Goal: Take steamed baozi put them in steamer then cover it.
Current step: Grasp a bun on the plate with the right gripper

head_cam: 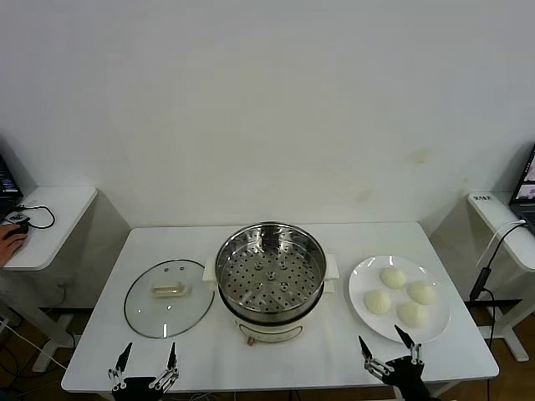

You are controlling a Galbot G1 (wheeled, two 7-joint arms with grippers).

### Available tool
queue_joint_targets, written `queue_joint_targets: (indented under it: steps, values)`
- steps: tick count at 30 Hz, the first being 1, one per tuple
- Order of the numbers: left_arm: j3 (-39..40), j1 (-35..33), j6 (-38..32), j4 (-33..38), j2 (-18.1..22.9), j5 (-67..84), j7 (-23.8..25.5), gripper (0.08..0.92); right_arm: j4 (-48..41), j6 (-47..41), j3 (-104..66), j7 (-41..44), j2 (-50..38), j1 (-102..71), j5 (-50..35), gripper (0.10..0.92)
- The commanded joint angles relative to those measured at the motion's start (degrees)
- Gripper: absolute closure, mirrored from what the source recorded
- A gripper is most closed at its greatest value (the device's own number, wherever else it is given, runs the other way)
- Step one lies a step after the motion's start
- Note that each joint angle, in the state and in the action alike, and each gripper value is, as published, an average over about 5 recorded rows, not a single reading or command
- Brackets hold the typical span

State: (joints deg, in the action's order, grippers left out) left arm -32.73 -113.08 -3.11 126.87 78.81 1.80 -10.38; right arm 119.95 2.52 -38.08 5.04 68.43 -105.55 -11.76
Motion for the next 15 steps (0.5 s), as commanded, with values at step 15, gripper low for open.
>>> queue_joint_targets:
  steps: [15]
  values:
    - [-6.5,0.8,-0.9,1.4,-1.5,-2.6,1.8,0.177,-11.4,-18.6,-9.2,22.5,-31.7,24.8,30.7,0.203]
